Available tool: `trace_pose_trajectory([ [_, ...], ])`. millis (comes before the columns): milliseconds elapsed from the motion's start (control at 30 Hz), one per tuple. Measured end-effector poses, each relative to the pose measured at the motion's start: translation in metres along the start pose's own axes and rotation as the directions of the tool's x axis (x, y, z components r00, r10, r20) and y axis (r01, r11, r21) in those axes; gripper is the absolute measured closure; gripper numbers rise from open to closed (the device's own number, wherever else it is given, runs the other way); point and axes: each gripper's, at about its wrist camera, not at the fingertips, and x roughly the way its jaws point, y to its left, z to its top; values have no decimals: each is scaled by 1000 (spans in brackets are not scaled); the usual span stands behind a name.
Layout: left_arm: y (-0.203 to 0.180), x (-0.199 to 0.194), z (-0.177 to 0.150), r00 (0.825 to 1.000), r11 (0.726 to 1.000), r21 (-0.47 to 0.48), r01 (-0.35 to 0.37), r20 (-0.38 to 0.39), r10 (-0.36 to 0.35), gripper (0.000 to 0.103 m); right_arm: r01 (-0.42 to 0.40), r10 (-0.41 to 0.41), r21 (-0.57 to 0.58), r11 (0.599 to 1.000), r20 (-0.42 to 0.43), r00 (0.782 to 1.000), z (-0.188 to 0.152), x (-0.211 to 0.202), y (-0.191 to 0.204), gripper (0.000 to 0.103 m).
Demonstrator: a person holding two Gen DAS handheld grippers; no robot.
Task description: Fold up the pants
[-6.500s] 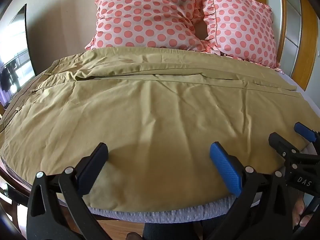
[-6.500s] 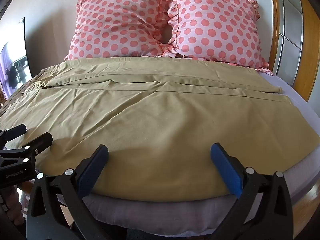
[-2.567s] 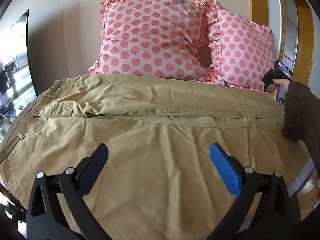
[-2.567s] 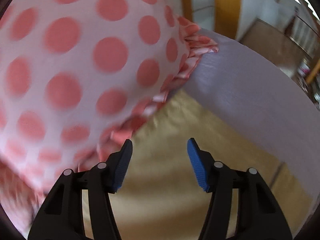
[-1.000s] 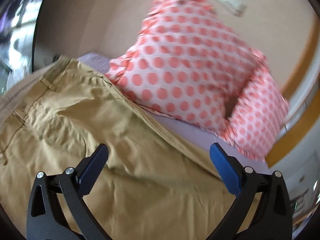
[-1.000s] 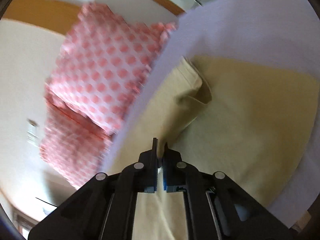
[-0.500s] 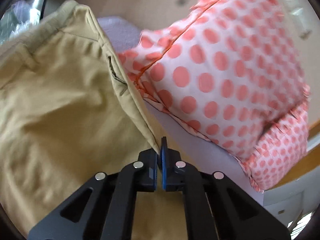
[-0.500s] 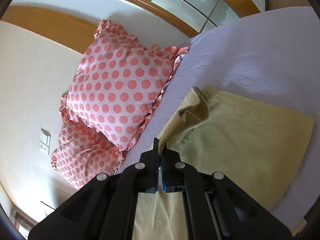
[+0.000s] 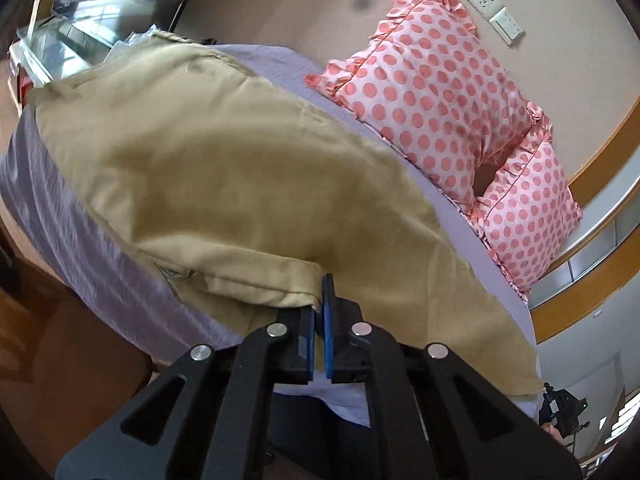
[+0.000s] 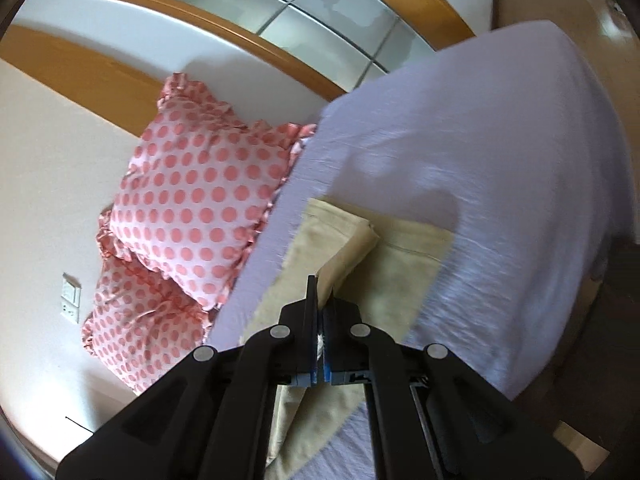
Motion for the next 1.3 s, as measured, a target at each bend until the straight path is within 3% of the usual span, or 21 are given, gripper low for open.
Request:
trace_pose_trajectory([
  [100, 4, -1, -6, 1000, 1000, 15, 4, 10, -4, 99, 37, -37, -16, 999, -3, 999, -2, -4, -3, 100],
  [167, 2, -1, -8, 1000, 1000, 25, 3, 14, -3, 96, 74, -74, -22, 997, -3, 997, -3, -10, -4, 88],
  [200, 3, -4, -11, 1000, 1000, 27, 13, 20, -14, 90, 97, -97, -16, 995, 1, 995, -2, -14, -5, 56],
  [233, 6, -6, -12, 999, 999, 25, 21, 25, -21, 81, 113, -113, -11, 993, 12, 993, -1, -18, -6, 31],
  [267, 8, -9, -15, 999, 999, 23, 31, 34, -32, 78, 119, -119, -9, 993, 33, 992, -1, -22, -8, 31],
  [400, 12, -21, -22, 997, 998, 36, 53, 61, -56, 71, 167, -161, -89, 982, 66, 985, -4, -22, -5, 45],
  [500, 16, -26, -27, 995, 997, 37, 69, 69, -71, 66, 138, -132, -120, 983, 63, 989, -10, -11, -3, 52],
  [600, 22, -28, -29, 994, 997, 21, 78, 81, -80, 60, 122, -117, -176, 977, 39, 992, -18, 6, 3, 81],
  [633, 24, -29, -30, 993, 997, 12, 74, 87, -75, 55, 161, -148, -214, 964, 73, 986, -20, 7, 7, 99],
  [733, 33, -36, -29, 991, 998, -19, 56, 121, -54, 41, 49, -33, -324, 945, 57, 998, -27, 10, 37, 98],
  [833, 40, -44, -27, 983, 998, -50, 25, 181, -16, 24, -96, 113, -520, 849, 1, 994, -59, 10, 110, 99],
  [900, 44, -47, -27, 978, 997, -72, 13, 207, 3, 18, -246, 212, -589, 770, -129, 969, -95, 19, 159, 99],
  [967, 48, -47, -27, 979, 996, -89, 24, 206, -6, 16, -388, 274, -616, 685, -276, 921, -139, 30, 198, 99],
  [1033, 50, -44, -27, 980, 994, -98, 46, 198, -26, 16, -529, 303, -607, 593, -441, 845, -195, 41, 229, 99],
  [1067, 50, -43, -28, 980, 994, -99, 55, 198, -35, 16, -594, 292, -595, 541, -530, 796, -230, 48, 241, 99],
  [1100, 49, -41, -27, 979, 993, -97, 68, 197, -48, 16, -627, 272, -586, 513, -582, 766, -252, 53, 246, 99],
  [1167, 48, -39, -27, 979, 993, -91, 79, 195, -60, 16, -684, 146, -591, 428, -701, 698, -311, 61, 251, 98],
  [1200, 47, -38, -26, 979, 993, -90, 80, 192, -62, 15, -692, 87, -601, 400, -727, 681, -330, 62, 249, 92],
  [1233, 48, -36, -25, 979, 992, -89, 85, 192, -67, 15, -697, 22, -612, 374, -745, 666, -347, 62, 245, 78],
  [1267, 49, -35, -25, 978, 992, -88, 93, 192, -75, 14, -693, -3, -620, 368, -746, 666, -353, 61, 243, 68],
  [1300, 49, -34, -24, 978, 991, -89, 97, 193, -78, 14, -699, -6, -616, 363, -752, 659, -357, 56, 237, 49],
])
